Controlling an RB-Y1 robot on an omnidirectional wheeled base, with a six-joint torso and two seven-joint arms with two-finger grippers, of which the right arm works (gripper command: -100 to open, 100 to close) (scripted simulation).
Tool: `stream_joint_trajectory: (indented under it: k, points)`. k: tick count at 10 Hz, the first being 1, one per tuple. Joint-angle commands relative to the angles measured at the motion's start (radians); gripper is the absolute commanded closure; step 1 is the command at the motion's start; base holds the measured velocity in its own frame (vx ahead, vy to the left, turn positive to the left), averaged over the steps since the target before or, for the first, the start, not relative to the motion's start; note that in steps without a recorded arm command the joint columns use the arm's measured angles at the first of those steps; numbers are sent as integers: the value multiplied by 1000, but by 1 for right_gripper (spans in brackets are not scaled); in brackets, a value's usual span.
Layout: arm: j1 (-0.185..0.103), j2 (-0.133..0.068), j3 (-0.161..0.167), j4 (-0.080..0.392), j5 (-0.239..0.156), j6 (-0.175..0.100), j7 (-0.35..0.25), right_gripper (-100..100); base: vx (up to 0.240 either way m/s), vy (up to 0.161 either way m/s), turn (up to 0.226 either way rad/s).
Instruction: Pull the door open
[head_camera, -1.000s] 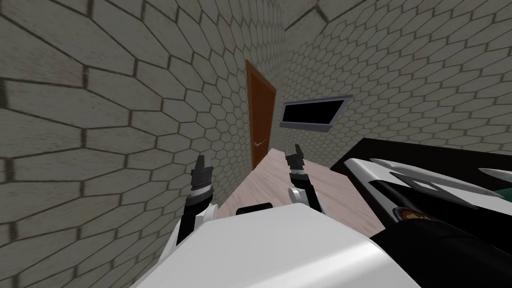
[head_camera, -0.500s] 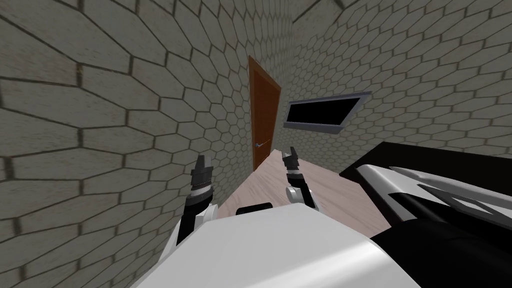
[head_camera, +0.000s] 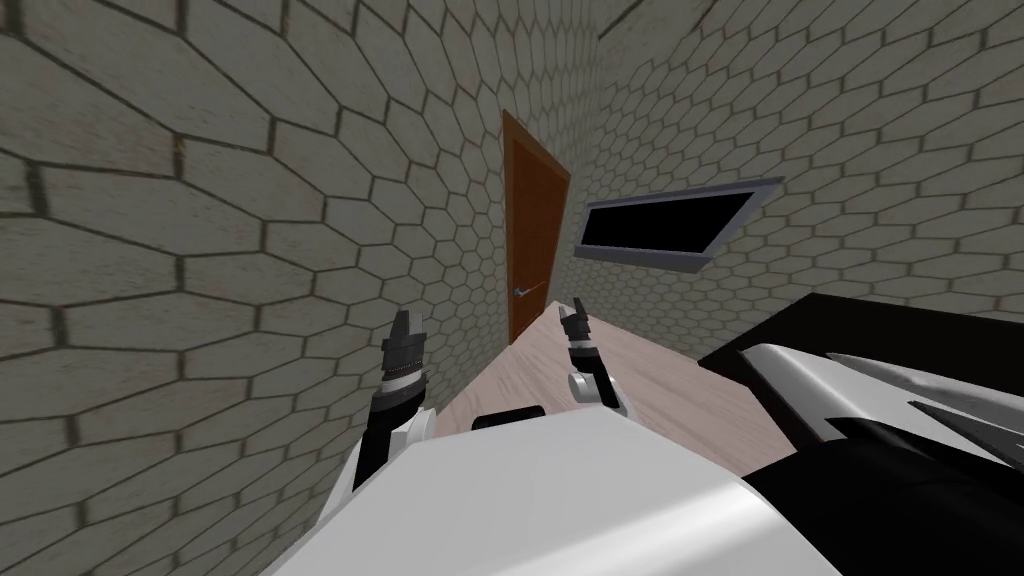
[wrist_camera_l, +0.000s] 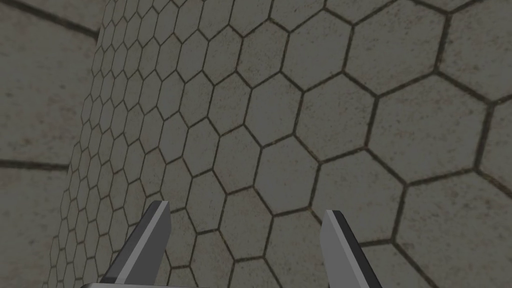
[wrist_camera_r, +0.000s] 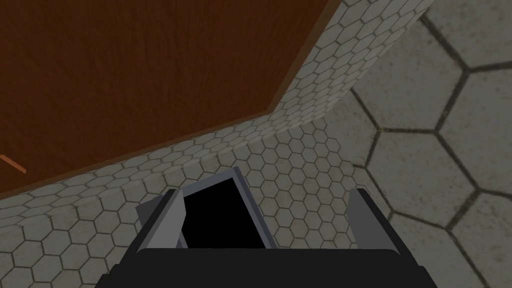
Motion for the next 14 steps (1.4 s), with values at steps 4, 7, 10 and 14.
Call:
stream_joint_trajectory:
  k: [4,7,10,14]
  points:
    - [-47,-24,0,124,-11,-33,-3,-100,65,-74,114]
    - [-73,-35,3,195,-17,-53,-3,-100,50,-63,118]
    - [-101,-46,5,267,-22,-73,-3,-100,48,-77,116]
    - [-143,-62,9,375,-31,-104,-3,-100,45,-72,144]
